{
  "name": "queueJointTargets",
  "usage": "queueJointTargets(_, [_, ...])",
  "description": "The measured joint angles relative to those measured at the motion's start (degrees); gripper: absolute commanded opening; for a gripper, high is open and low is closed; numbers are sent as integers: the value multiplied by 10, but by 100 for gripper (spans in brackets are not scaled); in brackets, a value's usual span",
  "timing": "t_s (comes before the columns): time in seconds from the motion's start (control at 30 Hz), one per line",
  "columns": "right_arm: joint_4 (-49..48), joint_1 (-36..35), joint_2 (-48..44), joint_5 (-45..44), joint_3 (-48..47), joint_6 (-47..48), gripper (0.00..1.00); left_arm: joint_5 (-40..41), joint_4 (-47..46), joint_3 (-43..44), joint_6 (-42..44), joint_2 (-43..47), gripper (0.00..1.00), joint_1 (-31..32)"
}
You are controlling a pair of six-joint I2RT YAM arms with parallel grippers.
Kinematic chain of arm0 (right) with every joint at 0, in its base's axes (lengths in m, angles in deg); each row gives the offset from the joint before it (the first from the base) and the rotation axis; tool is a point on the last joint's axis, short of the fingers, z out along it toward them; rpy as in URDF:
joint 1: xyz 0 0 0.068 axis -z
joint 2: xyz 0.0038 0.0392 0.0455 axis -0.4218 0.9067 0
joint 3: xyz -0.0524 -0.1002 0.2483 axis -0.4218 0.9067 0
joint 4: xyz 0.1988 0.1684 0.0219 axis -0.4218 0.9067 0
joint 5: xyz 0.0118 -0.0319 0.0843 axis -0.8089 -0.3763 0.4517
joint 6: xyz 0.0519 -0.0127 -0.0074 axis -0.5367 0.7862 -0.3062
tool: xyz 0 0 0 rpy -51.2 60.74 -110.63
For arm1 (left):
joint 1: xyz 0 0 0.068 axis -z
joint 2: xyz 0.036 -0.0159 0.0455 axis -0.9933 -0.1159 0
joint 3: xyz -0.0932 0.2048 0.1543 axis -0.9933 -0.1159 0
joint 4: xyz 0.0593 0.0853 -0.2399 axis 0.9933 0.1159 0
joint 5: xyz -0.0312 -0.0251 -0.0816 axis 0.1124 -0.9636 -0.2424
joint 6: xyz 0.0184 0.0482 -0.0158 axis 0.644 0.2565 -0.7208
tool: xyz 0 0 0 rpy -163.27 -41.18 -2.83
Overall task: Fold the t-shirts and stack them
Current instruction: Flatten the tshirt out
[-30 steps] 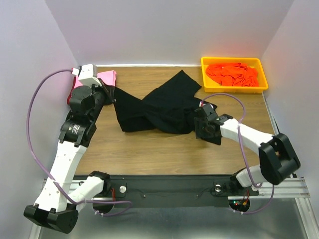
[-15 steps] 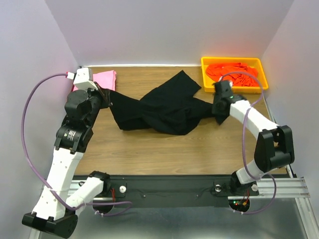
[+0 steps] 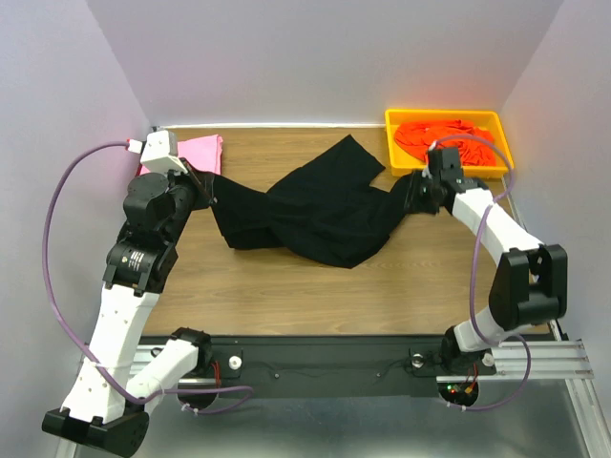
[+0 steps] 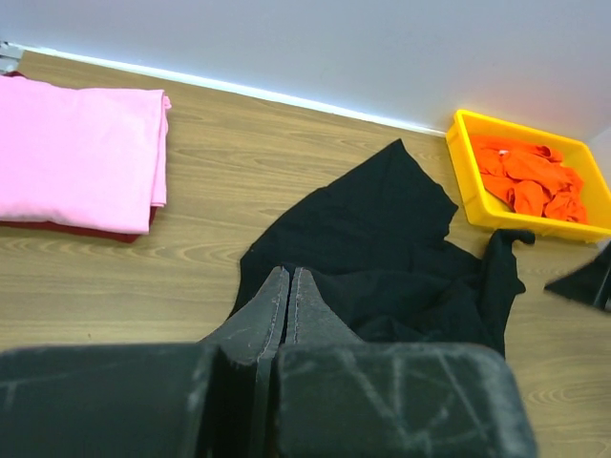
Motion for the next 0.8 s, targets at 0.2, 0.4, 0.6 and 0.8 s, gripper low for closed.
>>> queueJointTargets(0.2, [21,-4,-79,93,143,-6,32,-6,-3,0,-5,-14,0,0])
queueJointTargets(0.4, [-3,-4,-101,130,213,-13,50,-11,-9,0,-7,-27,0,0])
queueJointTargets(0.6, [-52,-7,-59,150,230,-24,53,-13,-9,0,-6,-29,0,0])
queueJointTargets(0.8, [-102,-14,-7,163,230,-37,53,-12,-9,0,-6,-29,0,0])
